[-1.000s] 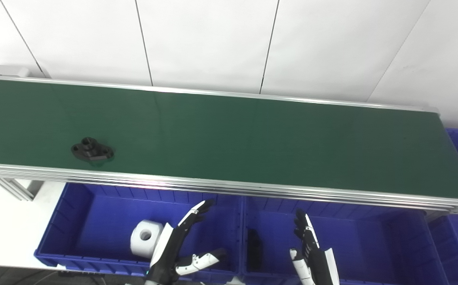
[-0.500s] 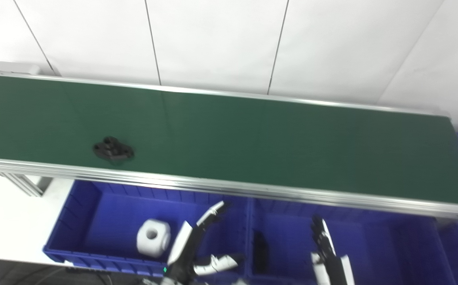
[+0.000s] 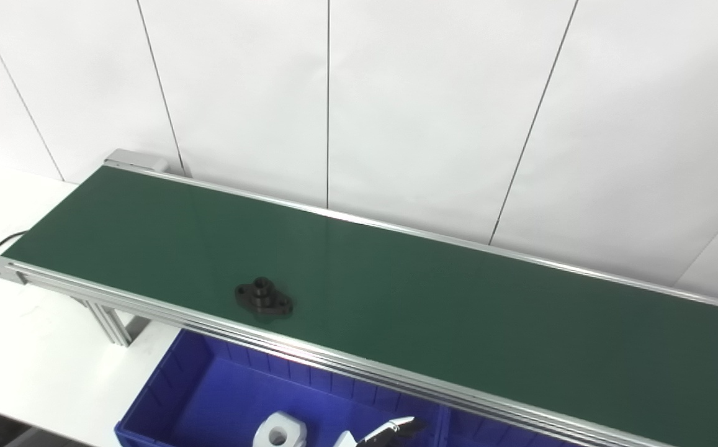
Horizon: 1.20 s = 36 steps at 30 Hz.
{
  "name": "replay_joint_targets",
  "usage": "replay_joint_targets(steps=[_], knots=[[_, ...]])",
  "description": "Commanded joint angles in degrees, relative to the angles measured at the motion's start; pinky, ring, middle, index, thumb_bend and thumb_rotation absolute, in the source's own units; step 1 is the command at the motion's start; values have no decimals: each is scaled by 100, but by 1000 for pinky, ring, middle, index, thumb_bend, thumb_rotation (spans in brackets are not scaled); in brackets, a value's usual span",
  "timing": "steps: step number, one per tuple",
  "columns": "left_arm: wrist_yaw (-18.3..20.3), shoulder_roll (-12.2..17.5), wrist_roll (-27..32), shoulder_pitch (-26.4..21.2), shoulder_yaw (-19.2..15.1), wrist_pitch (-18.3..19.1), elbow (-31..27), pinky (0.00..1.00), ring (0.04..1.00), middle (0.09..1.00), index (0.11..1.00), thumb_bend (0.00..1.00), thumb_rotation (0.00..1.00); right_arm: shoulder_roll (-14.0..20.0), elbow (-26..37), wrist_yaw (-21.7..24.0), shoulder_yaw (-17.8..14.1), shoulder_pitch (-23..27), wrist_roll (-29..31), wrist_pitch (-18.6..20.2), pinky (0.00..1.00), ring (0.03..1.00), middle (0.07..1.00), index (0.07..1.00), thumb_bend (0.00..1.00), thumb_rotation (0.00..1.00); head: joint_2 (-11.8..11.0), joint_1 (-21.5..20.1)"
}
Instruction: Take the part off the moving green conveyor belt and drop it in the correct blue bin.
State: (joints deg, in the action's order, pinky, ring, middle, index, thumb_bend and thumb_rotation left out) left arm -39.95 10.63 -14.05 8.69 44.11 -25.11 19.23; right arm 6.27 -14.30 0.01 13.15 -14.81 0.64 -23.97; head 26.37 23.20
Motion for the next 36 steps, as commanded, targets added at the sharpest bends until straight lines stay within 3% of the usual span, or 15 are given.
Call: replay_joint_targets(steps=[1,14,22,25,30,36], knots=[[-185,-6,-34,-134,40,-182,-31,726,804,828,809,784,507,-87,96,138,-90,26,-12,-296,1000,1000,1000,1000,570,1000,4,-15],[-190,65,30,-126,114,-181,-130,754,820,842,821,792,499,-105,534,108,-283,-50,-190,-296,1000,1000,1000,1000,622,1000,173,-350],[-262,164,8,-118,124,-182,-246,765,830,852,831,785,512,23,1396,-522,-263,76,-577,-296,1000,975,961,999,605,1000,479,-1159],[-215,218,1,-104,111,-182,-319,799,861,880,854,741,549,154,1687,-831,-228,206,-931,-295,1000,967,962,985,627,933,546,-1314],[-111,279,77,-52,43,-182,-413,827,887,902,868,706,594,271,2042,-969,-302,493,-1273,-295,984,957,954,981,660,834,766,-1745],[41,320,176,89,-139,-182,-554,846,904,918,888,671,636,315,2324,-857,-503,872,-1467,-198,857,876,899,936,678,628,923,-2064]])
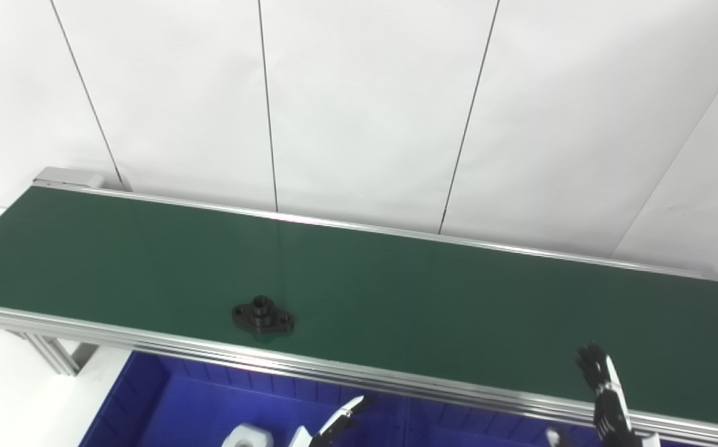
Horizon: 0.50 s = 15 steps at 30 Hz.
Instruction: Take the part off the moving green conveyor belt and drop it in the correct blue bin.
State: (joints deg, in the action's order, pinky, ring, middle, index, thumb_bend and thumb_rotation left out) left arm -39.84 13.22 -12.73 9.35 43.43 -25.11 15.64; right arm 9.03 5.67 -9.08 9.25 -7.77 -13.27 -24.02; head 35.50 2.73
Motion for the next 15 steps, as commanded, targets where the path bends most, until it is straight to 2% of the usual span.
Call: replay_joint_targets(steps=[1,6,12,15], knots=[[106,69,105,58,-122,-182,-234,859,912,925,893,672,644,37,394,97,-141,224,-119,-130,846,872,896,930,680,611,59,-168],[400,49,333,218,-340,-182,-405,886,924,932,900,628,626,40,716,407,-251,543,-257,328,792,845,879,901,696,554,150,-381],[573,44,300,356,-516,-181,-510,908,936,940,911,590,649,107,1012,984,-246,938,-330,1225,757,847,886,909,726,536,247,-652],[658,60,321,393,-569,-181,-535,908,935,938,915,569,649,107,996,1177,-202,1168,-513,1557,748,842,879,910,721,420,275,-697]])
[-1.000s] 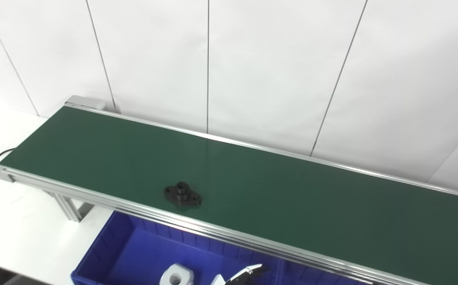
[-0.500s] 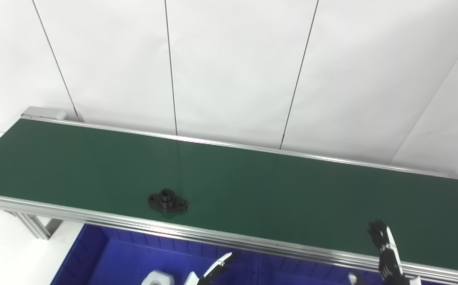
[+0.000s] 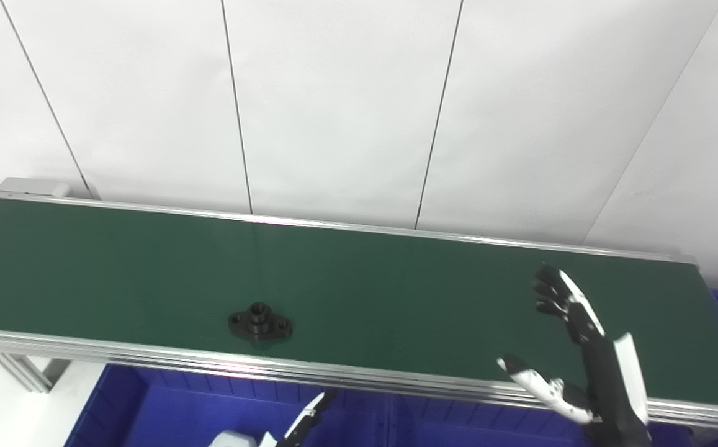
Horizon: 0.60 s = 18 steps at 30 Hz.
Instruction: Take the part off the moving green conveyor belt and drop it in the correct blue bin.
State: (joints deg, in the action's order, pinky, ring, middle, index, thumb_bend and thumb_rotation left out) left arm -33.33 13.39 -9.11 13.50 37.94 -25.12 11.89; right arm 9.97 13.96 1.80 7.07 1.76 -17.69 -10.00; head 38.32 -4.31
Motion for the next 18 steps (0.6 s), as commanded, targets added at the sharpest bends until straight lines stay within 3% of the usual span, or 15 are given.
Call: replay_joint_targets(steps=[1,5,11,18], knots=[[7,61,-89,-9,-40,-181,-166,906,934,937,915,566,650,11,161,161,46,297,-157,284,751,842,879,911,720,414,37,-87],[137,96,-25,49,-131,-181,-222,907,931,933,912,563,666,107,63,486,225,658,-648,735,777,851,884,918,705,397,96,-241],[202,188,-40,58,-170,-181,-248,902,924,924,907,610,698,73,-446,843,513,1307,-1086,1272,731,819,861,875,779,398,143,-359],[250,271,-58,68,-168,-181,-309,910,923,922,908,600,690,17,-913,1082,770,1794,-1256,1580,713,817,855,858,802,383,197,-344]])
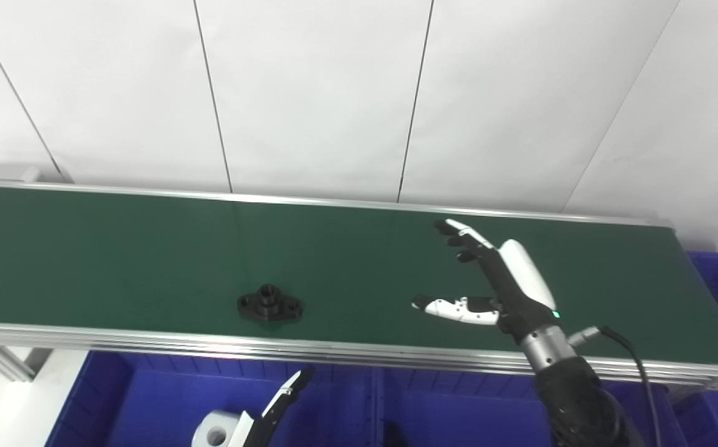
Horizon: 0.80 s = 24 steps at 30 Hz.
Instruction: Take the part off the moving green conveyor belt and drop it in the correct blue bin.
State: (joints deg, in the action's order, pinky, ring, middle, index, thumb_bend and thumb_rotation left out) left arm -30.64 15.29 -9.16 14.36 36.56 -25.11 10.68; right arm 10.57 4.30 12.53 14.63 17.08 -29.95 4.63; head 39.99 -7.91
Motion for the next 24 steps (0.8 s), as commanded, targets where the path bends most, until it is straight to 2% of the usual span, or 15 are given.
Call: replay_joint_targets(steps=[1,5,8,14,20,24], knots=[[-2,75,-28,-15,-42,-181,-199,908,920,918,903,614,683,-52,-11,19,46,315,-58,124,713,815,852,855,805,378,32,18],[114,63,45,18,-101,-181,-231,904,923,921,905,660,682,-44,-350,88,266,553,-242,89,700,805,846,855,800,394,68,51],[137,63,6,21,-125,-181,-233,900,923,922,908,678,696,-30,-680,53,437,697,-341,-100,698,798,837,852,795,378,60,61],[119,94,-80,-5,-110,-181,-222,890,919,924,908,673,699,-61,-1153,-93,786,867,-551,-321,729,800,833,855,791,354,77,41],[158,94,-67,24,-135,-181,-252,891,919,924,908,679,691,-120,-1369,-7,1077,1047,-816,-165,751,811,841,864,778,400,86,3],[282,108,-54,37,-159,-181,-274,902,928,933,918,685,715,-163,-1532,-49,1197,1159,-953,-202,756,809,835,857,779,370,103,18]])
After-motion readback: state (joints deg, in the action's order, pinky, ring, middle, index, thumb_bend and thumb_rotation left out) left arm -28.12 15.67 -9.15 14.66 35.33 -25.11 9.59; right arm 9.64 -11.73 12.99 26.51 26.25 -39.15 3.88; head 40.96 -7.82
